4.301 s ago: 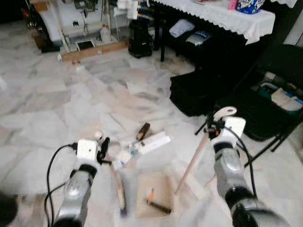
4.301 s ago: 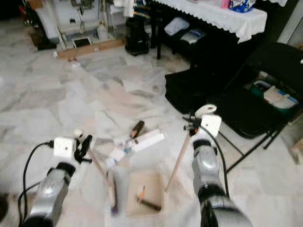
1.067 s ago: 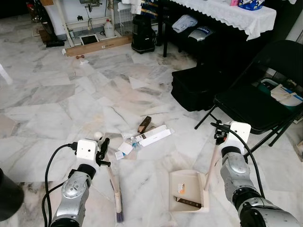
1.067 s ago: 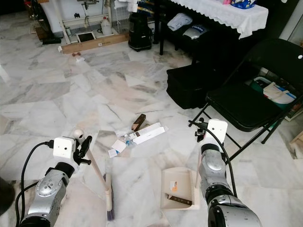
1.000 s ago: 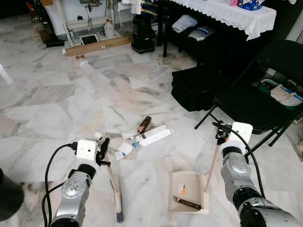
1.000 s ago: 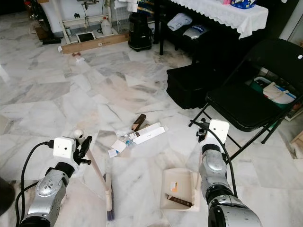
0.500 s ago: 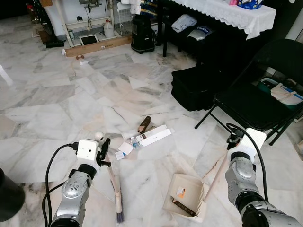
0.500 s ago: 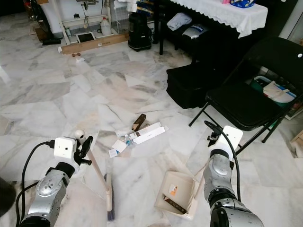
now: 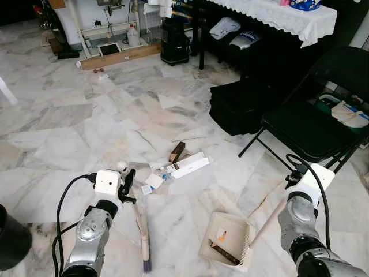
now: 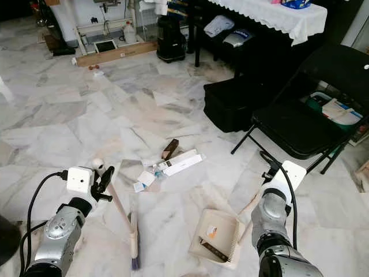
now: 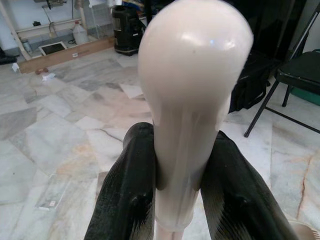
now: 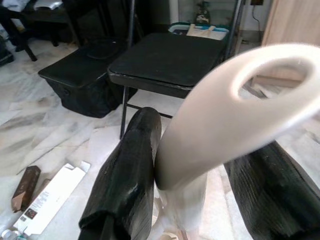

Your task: Sweep floor

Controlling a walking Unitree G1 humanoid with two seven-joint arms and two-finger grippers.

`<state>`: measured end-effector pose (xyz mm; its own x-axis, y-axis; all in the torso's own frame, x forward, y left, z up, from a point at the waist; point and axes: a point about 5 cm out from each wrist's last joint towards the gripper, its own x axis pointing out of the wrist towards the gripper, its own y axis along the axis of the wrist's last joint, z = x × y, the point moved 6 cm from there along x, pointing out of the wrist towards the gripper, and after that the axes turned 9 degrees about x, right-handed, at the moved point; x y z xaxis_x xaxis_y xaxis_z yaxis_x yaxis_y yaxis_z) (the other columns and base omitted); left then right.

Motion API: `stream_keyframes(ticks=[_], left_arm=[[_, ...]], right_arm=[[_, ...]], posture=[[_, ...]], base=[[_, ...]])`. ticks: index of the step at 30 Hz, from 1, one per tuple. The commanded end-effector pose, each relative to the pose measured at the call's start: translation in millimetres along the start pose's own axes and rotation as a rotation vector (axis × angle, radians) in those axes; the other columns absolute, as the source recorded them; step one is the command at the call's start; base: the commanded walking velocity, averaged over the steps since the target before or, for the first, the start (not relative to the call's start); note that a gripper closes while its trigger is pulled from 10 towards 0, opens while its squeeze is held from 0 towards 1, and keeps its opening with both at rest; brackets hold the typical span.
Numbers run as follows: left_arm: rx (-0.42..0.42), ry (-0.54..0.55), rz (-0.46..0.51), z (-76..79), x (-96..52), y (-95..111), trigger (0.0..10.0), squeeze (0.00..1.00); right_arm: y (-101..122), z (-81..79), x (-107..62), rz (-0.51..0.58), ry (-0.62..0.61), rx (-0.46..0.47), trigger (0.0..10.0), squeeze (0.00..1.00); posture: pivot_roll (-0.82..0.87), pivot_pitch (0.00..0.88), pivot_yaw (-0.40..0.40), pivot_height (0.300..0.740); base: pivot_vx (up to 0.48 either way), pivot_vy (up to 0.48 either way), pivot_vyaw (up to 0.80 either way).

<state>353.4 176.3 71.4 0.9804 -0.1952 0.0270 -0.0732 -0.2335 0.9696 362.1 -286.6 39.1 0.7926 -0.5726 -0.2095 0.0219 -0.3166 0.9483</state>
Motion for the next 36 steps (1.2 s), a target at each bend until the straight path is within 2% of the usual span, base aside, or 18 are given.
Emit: stream_keyframes(ticks=[1,8,15,16,18,20,21,22,26,27,28,29,30,31,36], left_arm=[[-0.002,-0.011,0.002,0.2,0.7,1.9,10.0,0.00],[-0.001,-0.011,0.001,-0.1,0.8,1.7,10.0,0.00],[-0.002,-0.010,0.001,0.0,0.8,1.5,10.0,0.00],[-0.003,-0.010,0.001,0.1,0.8,1.6,10.0,0.00],[-0.004,-0.011,0.003,0.3,0.9,1.8,10.0,0.00],[-0.004,-0.011,0.003,0.5,1.1,1.7,10.0,0.00],[-0.005,-0.011,0.003,0.5,1.1,1.8,10.0,0.00],[-0.006,-0.011,0.004,0.7,1.1,1.8,10.0,0.00],[-0.007,-0.013,0.003,1.2,1.0,1.6,10.0,0.00],[-0.009,-0.015,0.003,1.7,1.0,1.4,10.0,0.00],[-0.009,-0.015,0.003,2.0,1.0,1.3,10.0,0.00],[-0.009,-0.016,0.003,2.2,0.9,1.2,10.0,0.00],[-0.010,-0.016,0.003,2.3,0.9,1.2,10.0,0.00],[-0.010,-0.017,0.004,2.6,1.2,1.4,10.0,0.00],[-0.011,-0.018,0.006,3.6,1.4,2.1,10.0,0.00]], right_arm=[[-6.1,8.5,-1.3,-0.023,-0.031,0.002,10.0,0.00],[-5.8,7.6,-1.4,-0.022,-0.038,0.002,10.0,0.00],[-6.6,-1.4,-2.2,-0.024,0.022,-0.015,10.0,0.00],[-4.9,-5.7,-2.4,-0.011,0.054,-0.049,10.0,0.22],[-2.0,-12.8,-3.3,0.013,0.108,-0.100,10.0,0.22],[-1.5,-11.9,-2.8,0.016,0.115,-0.123,10.0,0.18],[-1.6,-9.6,-2.4,0.013,0.108,-0.116,10.0,0.07],[-1.4,-8.1,-2.2,0.013,0.105,-0.114,10.0,0.02],[-0.5,-4.5,-1.6,0.016,0.099,-0.111,10.0,0.02],[-0.4,-2.8,-1.5,0.017,0.103,-0.110,10.0,0.07],[-0.5,-2.3,-1.6,0.018,0.105,-0.110,10.0,0.29],[-0.4,-1.8,-1.8,0.020,0.106,-0.112,10.0,0.87],[-0.4,-1.6,-1.9,0.021,0.106,-0.114,10.0,0.87],[-0.3,-0.9,-2.2,0.025,0.109,-0.115,10.0,1.00],[-1.0,3.2,-2.2,0.024,0.102,-0.119,10.0,1.00]], posture=[[0.07,0.078,0.022,0.740],[0.08,0.075,0.022,0.740],[0.07,0.068,0.019,0.740],[0.07,0.068,0.019,0.740],[0.07,0.065,0.017,0.740],[0.07,0.065,0.016,0.740],[0.07,0.065,0.016,0.740],[0.07,0.061,0.014,0.740],[0.07,0.061,0.014,0.740],[0.07,0.056,0.012,0.740],[0.07,0.056,0.012,0.740],[0.07,0.056,0.012,0.740],[0.07,0.056,0.012,0.740],[0.07,0.056,0.012,0.740],[0.06,0.055,0.011,0.740]], base=[[0.000,0.000,0.00],[0.000,0.000,0.00],[0.000,0.000,0.00],[0.000,0.000,0.00],[0.000,0.000,0.00],[0.000,0.000,0.00],[0.000,0.000,0.00],[0.000,0.000,0.00],[0.000,0.000,0.00],[0.000,0.000,0.00],[0.000,0.000,0.00],[0.000,0.000,0.00],[0.000,0.000,0.00],[0.000,0.000,0.00],[0.000,0.000,0.00]])
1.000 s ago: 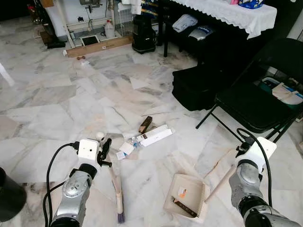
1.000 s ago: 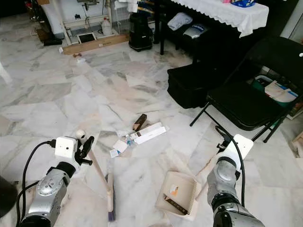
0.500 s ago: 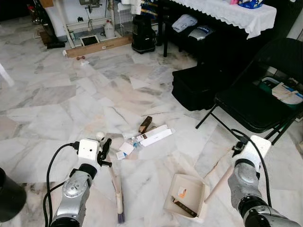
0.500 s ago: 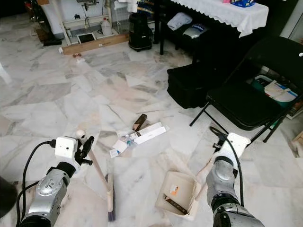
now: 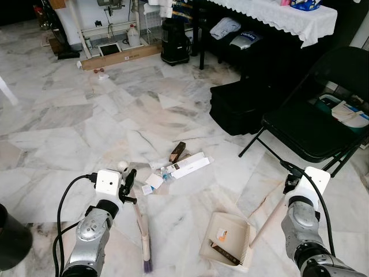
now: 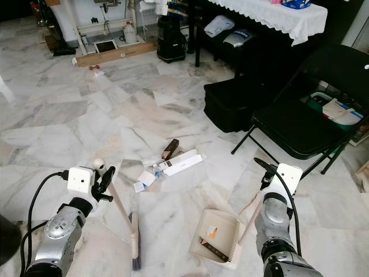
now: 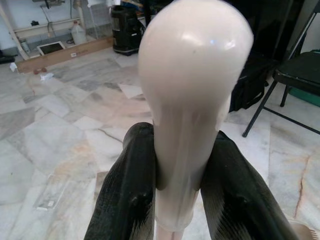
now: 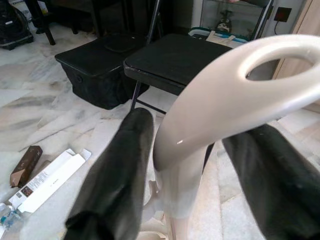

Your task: Sweep floor

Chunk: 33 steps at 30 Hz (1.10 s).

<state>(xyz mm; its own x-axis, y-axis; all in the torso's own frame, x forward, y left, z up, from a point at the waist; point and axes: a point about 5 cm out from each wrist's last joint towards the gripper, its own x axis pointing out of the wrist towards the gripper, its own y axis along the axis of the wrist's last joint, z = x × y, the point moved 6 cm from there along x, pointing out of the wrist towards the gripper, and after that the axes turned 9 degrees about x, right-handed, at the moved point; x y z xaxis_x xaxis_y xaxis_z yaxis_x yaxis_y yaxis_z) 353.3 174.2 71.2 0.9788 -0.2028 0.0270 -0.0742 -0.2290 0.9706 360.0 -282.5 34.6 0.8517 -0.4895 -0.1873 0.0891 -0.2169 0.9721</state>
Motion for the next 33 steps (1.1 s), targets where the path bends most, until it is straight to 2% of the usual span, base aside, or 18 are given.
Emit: stream_keyframes(ticks=[1,9,19,20,25,27,29,33], left_arm=[[-0.008,-0.011,0.003,1.8,1.0,1.4,10.0,0.00],[-0.007,-0.009,-0.001,1.7,0.1,0.3,10.0,0.00],[-0.004,-0.006,0.002,-0.2,0.9,1.3,10.0,0.00],[-0.004,-0.004,0.002,-0.7,1.1,1.4,10.0,0.00],[-0.005,-0.003,0.000,-1.3,0.6,0.8,10.0,0.00],[-0.005,-0.004,-0.001,-1.4,0.2,0.3,10.0,0.00],[-0.006,-0.003,-0.002,-1.4,0.1,0.2,10.0,0.00],[-0.004,-0.003,-0.002,-1.7,0.2,0.2,10.0,0.00]], right_arm=[[3.8,5.3,0.4,0.020,-0.003,0.003,10.0,1.00],[1.3,4.1,-0.3,0.011,0.027,-0.004,10.0,1.00],[0.2,-6.8,-2.4,0.016,0.117,-0.079,10.0,1.00],[-0.4,-6.8,-2.8,0.017,0.125,-0.106,10.0,0.00],[-0.4,-2.5,-3.7,0.026,0.115,-0.123,10.0,0.00],[0.9,13.6,-3.1,0.039,0.035,-0.146,10.0,0.00],[0.7,17.9,-3.1,0.039,0.015,-0.152,10.0,0.00],[-3.2,19.6,-5.1,0.031,0.006,-0.156,10.0,0.00]], posture=[[0.06,0.055,0.011,0.740],[0.07,0.065,0.010,0.740],[0.06,0.072,0.013,0.740],[0.06,0.074,0.011,0.740],[0.06,0.074,0.011,0.740],[0.06,0.079,0.011,0.740],[0.06,0.079,0.011,0.740],[0.05,0.080,0.012,0.740]], base=[[0.000,0.000,0.00],[0.000,0.000,0.00],[0.000,0.000,0.00],[0.000,0.000,0.00],[0.000,0.000,0.00],[0.000,0.000,0.00],[0.000,0.000,0.00],[0.000,0.000,0.00]])
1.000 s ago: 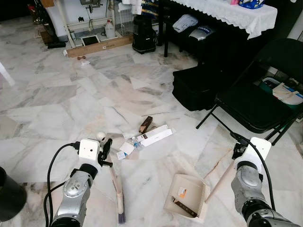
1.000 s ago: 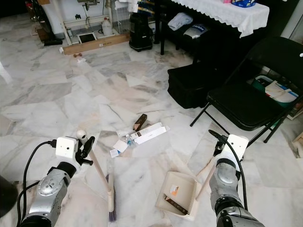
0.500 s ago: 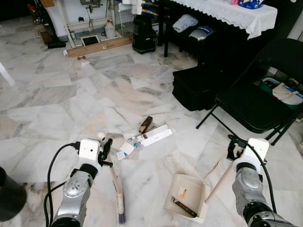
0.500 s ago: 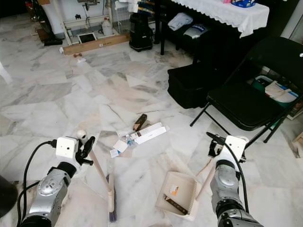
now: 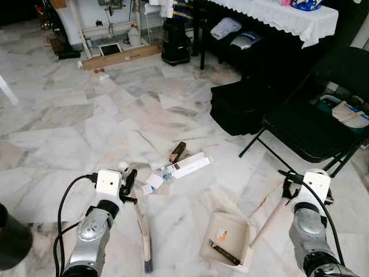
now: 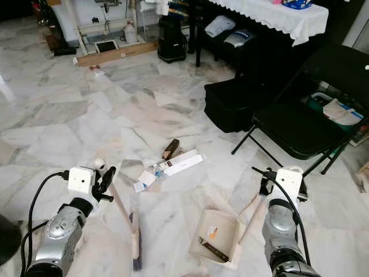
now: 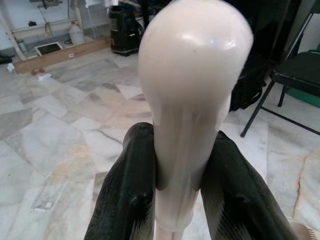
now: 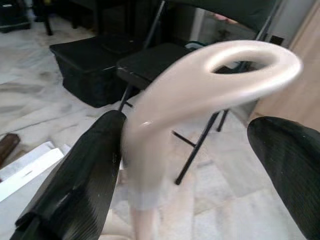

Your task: Sweep floor

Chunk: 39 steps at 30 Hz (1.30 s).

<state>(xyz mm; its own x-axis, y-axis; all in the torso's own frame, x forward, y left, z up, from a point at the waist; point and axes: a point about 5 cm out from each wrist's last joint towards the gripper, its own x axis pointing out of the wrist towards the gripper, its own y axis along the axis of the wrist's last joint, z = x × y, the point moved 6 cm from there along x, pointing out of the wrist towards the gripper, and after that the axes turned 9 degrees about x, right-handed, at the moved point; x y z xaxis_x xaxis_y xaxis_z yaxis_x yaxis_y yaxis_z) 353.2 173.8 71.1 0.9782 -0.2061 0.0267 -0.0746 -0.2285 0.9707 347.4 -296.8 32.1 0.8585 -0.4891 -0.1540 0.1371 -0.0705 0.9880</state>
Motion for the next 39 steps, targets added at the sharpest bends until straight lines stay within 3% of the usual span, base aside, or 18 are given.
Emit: stream_keyframes(ticks=[1,10,19,26,39], left_arm=[[-0.004,0.001,-0.002,-2.2,0.2,0.2,10.0,0.00],[0.004,0.006,-0.006,-4.8,0.4,-0.2,10.0,0.00],[0.003,0.010,-0.008,-5.5,0.0,-1.0,10.0,0.00],[0.000,0.011,-0.010,-5.2,-0.5,-1.9,10.0,0.00],[-0.015,0.026,-0.026,-7.5,0.9,-4.9,10.0,0.00]], right_arm=[[-4.0,-1.3,-2.8,-0.005,0.007,-0.006,10.0,0.00],[-14.4,-19.5,-10.2,-0.031,0.075,0.003,10.0,0.00],[-17.2,-24.3,-12.4,-0.038,0.081,0.002,10.0,0.00],[-18.2,-17.7,-16.0,-0.015,-0.006,-0.023,10.0,0.00],[-17.1,-34.2,-22.1,0.011,0.037,0.013,10.0,0.00]], posture=[[0.05,0.080,0.012,0.740],[0.05,0.080,0.011,0.740],[0.05,0.078,0.010,0.740],[0.05,0.077,0.006,0.740],[0.05,0.073,0.005,0.740]], base=[[0.000,0.000,0.00],[0.000,0.000,0.00],[0.000,0.000,0.00],[0.000,0.000,0.00],[0.000,0.000,0.00]])
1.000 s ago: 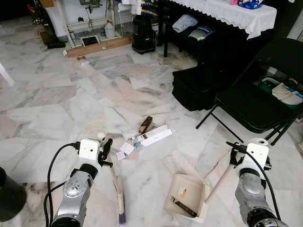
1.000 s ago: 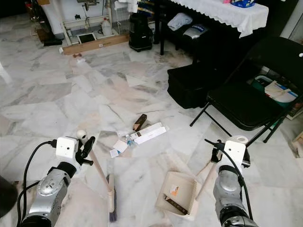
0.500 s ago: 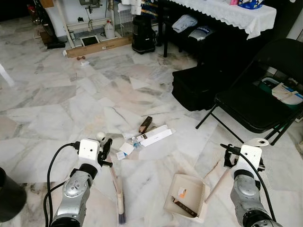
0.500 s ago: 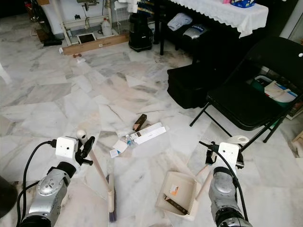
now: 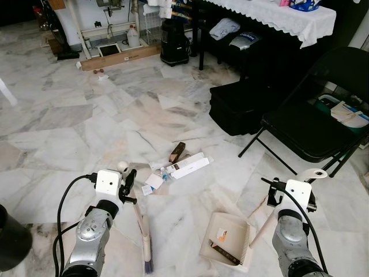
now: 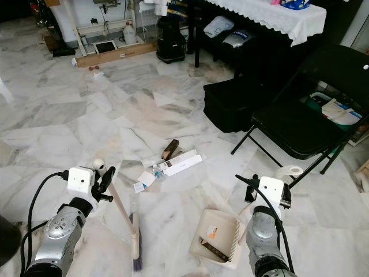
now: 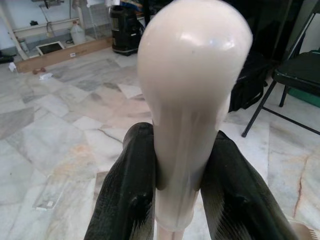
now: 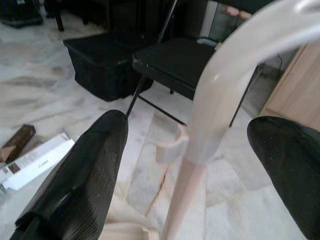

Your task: Sweep floor

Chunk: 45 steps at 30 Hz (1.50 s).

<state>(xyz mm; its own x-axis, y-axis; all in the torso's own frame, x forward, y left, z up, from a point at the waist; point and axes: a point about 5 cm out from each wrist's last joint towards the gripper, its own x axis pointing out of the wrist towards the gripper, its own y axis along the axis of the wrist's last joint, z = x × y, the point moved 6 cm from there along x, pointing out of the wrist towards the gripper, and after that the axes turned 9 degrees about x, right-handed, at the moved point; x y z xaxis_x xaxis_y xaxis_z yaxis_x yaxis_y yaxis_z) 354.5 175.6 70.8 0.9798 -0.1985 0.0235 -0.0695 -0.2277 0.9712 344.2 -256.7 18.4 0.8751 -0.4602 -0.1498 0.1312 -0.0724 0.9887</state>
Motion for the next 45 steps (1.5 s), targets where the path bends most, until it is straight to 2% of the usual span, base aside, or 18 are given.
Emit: stream_keyframes(ticks=[1,12,19,24,27,28,29,33,37,45], left_arm=[[-0.013,0.020,-0.020,-6.0,0.2,-3.9,10.0,0.00],[-0.013,0.025,-0.013,-7.3,0.1,-3.0,10.0,0.00],[-0.010,0.016,-0.014,-4.9,-0.2,-4.1,10.0,0.00],[-0.010,0.011,-0.019,-3.0,0.4,-5.6,10.0,0.00],[-0.011,0.005,-0.033,-1.1,-0.4,-9.3,10.0,0.00],[-0.011,0.005,-0.033,-1.1,-0.4,-9.3,10.0,0.00],[-0.014,0.007,-0.041,-1.2,-0.9,-11.4,10.0,0.00],[-0.023,0.017,-0.050,-3.0,-1.7,-13.8,10.0,0.00],[-0.046,0.046,-0.084,-8.4,-4.2,-21.5,10.0,0.00],[-0.030,0.051,-0.049,-12.6,0.4,-11.0,10.0,0.00]], right_arm=[[-0.4,-0.7,-2.1,0.008,0.002,0.009,10.0,0.00],[-2.5,6.7,-8.7,0.035,-0.042,0.031,10.0,0.00],[-21.3,6.3,-24.4,0.008,-0.019,0.022,10.0,0.00],[-54.1,4.9,-36.9,-0.143,-0.012,0.038,10.0,0.00],[-77.8,2.1,-45.2,-0.276,0.003,0.121,10.0,0.00],[-77.8,2.1,-45.2,-0.276,0.003,0.121,10.0,0.00],[-84.8,1.8,-47.5,-0.320,0.011,0.119,10.0,0.00],[-85.9,3.6,-47.1,-0.331,-0.006,0.126,10.0,0.00],[-76.9,4.4,-41.7,-0.292,-0.016,0.138,10.0,0.00],[-67.5,0.7,-37.6,-0.247,0.004,0.168,10.0,0.00]], posture=[[0.05,0.066,0.004,0.740],[0.05,0.042,0.004,0.740],[0.05,0.031,0.007,0.740],[0.04,0.034,0.007,0.740],[0.04,0.034,0.007,0.740],[0.04,0.034,0.007,0.740],[0.04,0.043,0.008,0.740],[0.05,0.048,0.008,0.740],[0.05,0.057,0.015,0.740],[0.05,0.071,0.019,0.740]], base=[[0.000,0.000,0.00],[0.000,0.000,0.00],[0.000,0.000,0.00],[0.000,0.000,0.00],[0.000,0.000,0.00],[0.000,0.000,0.00],[0.000,0.000,0.00],[0.000,0.000,0.00],[0.000,0.000,0.00],[0.000,0.357,0.00]])
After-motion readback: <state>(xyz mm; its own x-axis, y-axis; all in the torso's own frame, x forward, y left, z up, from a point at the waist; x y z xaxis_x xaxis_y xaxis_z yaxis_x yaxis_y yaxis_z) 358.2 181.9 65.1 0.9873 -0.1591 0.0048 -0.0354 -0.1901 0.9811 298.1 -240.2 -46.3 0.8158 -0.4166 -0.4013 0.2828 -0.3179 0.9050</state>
